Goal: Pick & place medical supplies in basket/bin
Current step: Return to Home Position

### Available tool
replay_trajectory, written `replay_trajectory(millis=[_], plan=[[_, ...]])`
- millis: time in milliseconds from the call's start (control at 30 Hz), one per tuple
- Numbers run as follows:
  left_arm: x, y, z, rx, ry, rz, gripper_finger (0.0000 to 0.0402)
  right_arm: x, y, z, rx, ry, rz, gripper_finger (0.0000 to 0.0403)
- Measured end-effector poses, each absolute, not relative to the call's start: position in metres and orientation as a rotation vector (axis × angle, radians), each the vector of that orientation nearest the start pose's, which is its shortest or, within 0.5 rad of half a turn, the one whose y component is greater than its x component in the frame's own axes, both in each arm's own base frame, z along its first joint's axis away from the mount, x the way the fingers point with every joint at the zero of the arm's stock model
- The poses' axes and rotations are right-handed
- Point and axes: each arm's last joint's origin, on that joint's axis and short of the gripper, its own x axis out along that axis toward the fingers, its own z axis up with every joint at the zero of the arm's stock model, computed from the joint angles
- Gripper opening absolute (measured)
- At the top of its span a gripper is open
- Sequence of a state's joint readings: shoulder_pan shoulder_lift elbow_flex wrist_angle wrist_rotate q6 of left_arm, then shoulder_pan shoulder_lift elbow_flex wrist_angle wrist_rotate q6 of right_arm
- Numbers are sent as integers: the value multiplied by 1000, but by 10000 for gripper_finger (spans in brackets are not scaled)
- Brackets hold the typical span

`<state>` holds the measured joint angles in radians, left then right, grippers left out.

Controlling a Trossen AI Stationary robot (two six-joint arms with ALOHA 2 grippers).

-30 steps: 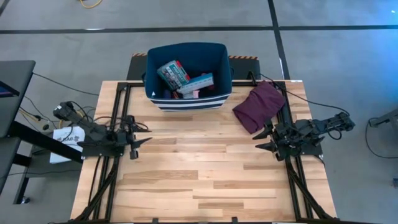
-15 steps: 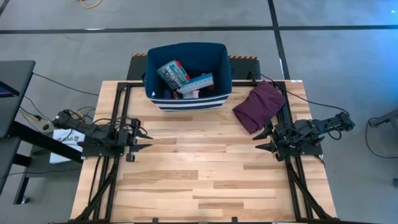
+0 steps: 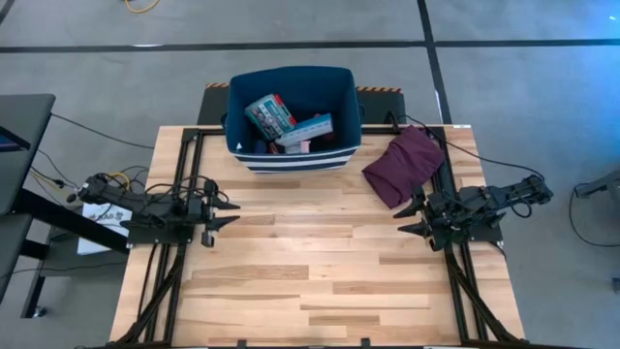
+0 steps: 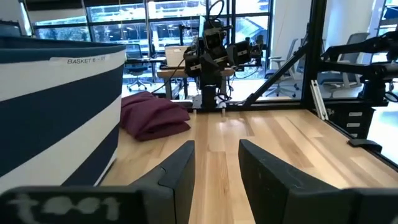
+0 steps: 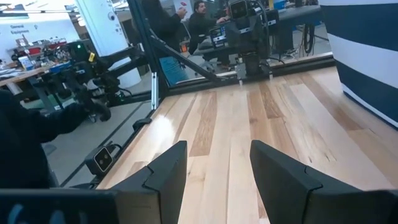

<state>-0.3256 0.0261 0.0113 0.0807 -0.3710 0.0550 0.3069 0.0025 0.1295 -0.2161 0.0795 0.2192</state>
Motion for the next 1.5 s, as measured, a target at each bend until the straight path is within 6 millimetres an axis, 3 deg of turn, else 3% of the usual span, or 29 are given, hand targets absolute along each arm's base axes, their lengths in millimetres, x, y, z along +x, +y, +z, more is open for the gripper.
replay_trajectory(millis=[1500], plan=[[95, -21, 172, 33, -56, 48, 114, 84, 24, 186, 200, 113, 217, 170]])
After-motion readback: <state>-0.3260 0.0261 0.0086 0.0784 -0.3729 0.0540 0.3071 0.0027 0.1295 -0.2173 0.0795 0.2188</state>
